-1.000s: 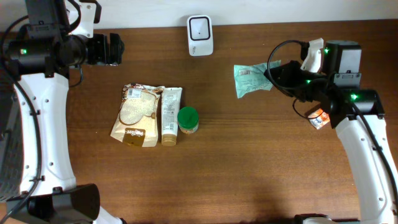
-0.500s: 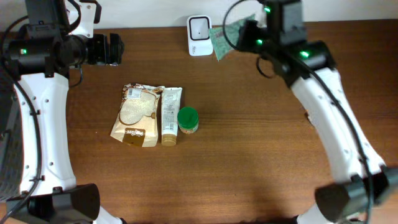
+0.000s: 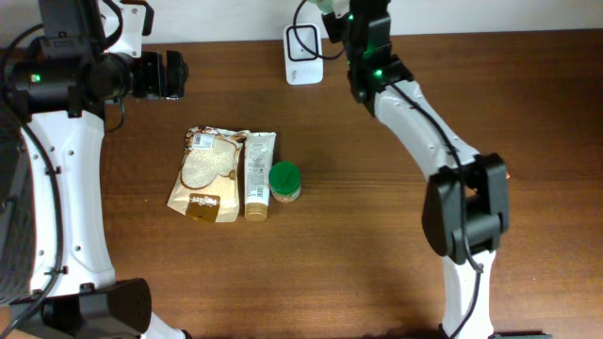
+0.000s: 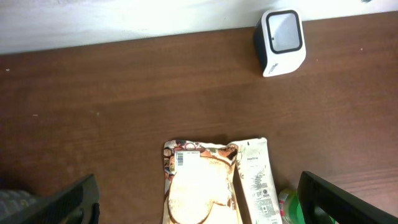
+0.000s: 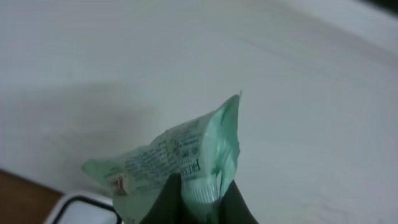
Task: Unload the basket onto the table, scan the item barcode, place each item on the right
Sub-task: 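Hold the mint-green packet under the white scanner with the right gripper, then place the mint-green packet at the right side with the right gripper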
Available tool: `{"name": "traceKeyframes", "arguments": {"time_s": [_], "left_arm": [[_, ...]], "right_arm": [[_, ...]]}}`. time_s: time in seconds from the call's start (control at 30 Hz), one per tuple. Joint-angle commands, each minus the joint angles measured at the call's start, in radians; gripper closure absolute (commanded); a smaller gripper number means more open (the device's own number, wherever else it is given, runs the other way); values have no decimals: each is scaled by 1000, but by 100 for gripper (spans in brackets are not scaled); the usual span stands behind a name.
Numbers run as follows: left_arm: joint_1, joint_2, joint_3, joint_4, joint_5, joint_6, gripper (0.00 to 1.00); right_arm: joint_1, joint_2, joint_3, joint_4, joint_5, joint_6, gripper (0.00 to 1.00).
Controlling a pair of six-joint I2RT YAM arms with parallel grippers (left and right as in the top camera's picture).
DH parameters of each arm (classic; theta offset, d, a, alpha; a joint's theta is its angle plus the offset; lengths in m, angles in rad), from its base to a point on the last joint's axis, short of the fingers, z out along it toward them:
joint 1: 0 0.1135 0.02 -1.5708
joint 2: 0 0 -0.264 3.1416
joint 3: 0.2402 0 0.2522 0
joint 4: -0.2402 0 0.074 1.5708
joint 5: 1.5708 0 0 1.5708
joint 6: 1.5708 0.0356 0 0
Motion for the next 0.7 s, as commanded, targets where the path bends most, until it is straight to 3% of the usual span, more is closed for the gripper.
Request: {"name": "traceKeyframes", "arguments": {"time_s": [0.0, 0.23, 0.67], "left_arm": [[3, 2, 3, 3, 10, 17, 1], [3, 2, 3, 3, 10, 16, 1], [3, 2, 3, 3, 10, 17, 1]], "right_arm": [[41, 81, 20, 121, 7, -257, 96], [76, 215, 20, 354, 4, -633, 96], [75, 243, 20, 410, -18, -642, 96]]}}
